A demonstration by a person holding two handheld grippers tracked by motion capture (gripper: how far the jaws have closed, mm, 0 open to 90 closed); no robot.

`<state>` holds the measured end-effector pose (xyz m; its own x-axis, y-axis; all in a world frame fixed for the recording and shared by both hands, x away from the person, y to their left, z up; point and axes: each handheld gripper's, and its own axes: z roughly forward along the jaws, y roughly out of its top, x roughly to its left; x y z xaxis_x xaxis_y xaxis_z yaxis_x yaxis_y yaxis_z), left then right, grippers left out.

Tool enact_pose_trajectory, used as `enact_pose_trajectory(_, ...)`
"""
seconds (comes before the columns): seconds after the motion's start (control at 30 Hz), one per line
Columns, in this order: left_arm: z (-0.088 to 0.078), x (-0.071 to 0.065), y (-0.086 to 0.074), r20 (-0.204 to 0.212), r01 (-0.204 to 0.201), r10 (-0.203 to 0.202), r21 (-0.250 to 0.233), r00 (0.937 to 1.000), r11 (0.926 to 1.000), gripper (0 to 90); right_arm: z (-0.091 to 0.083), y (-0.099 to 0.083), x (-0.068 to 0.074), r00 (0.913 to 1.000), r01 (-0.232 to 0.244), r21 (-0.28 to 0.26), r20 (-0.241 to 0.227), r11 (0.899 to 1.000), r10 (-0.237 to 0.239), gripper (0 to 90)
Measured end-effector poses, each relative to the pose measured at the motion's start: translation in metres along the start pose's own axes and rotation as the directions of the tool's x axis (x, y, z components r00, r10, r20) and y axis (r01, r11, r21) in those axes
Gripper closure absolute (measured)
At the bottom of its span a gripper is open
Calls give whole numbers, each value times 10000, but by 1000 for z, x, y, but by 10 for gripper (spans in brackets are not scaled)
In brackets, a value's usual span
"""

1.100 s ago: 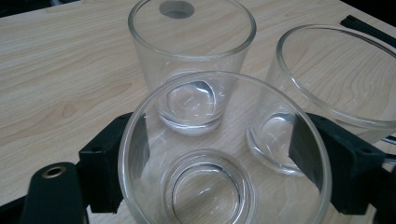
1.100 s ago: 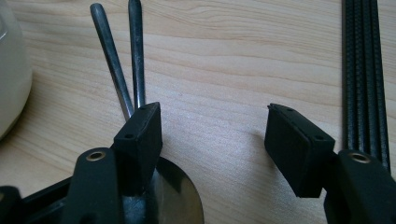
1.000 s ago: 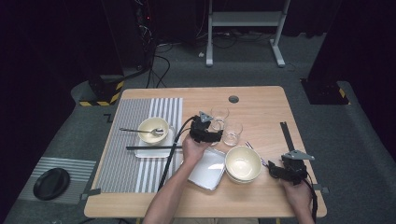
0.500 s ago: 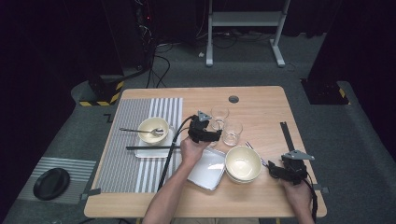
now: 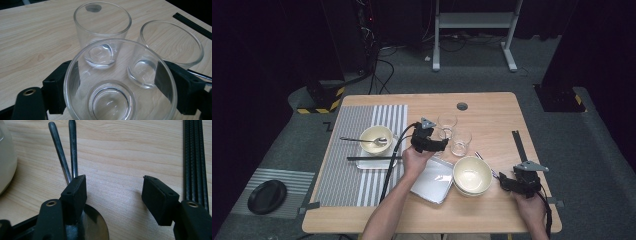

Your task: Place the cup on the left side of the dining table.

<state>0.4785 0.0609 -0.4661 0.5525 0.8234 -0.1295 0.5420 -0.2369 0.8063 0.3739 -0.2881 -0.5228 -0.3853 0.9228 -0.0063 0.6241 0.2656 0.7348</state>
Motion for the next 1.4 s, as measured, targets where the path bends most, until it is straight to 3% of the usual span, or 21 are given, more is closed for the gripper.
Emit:
enact_pose_trajectory(0.23,-4,0,0,93,213,-213,-21,9997,9998,185,0,0,0,10000,-17,2,-10,10000,17,367)
enact_pose_trajectory(0.3,-7,1,1,144,-35,36,-42,9999,10000,185,0,0,0,10000,-11,3,-9,10000,11,367)
enact_pose_trajectory(0.47,-12,1,2,163,235,-233,-91,9996,9997,185,0,0,0,10000,9,-1,0,10000,-9,367)
enact_pose_trajectory(0.67,-17,3,2,298,4,-2,-83,9996,10000,185,0,0,0,10000,-14,6,-17,10000,14,366)
enact_pose_trajectory(0.77,-20,2,2,270,213,-210,-120,9994,9997,185,0,0,0,10000,-21,7,-16,10000,21,366)
enact_pose_trajectory(0.9,-25,5,4,303,-20,23,-83,9995,10000,185,0,0,0,10000,-19,7,-17,10000,19,366)
enact_pose_trajectory(1.0,-27,4,3,294,134,-131,-91,9995,9999,186,0,0,0,10000,-15,7,-17,10000,15,366)
enact_pose_trajectory(1.1,-29,6,4,338,-53,56,-69,9994,10000,185,0,0,0,10000,-20,6,-16,10000,20,366)
enact_pose_trajectory(1.3,-32,5,4,401,102,-96,-135,9991,9999,185,0,0,0,10000,-20,8,-16,10000,20,366)
enact_pose_trajectory(1.4,-35,6,5,455,-85,90,-113,9989,9999,185,0,0,0,10000,-23,6,-16,10000,23,366)
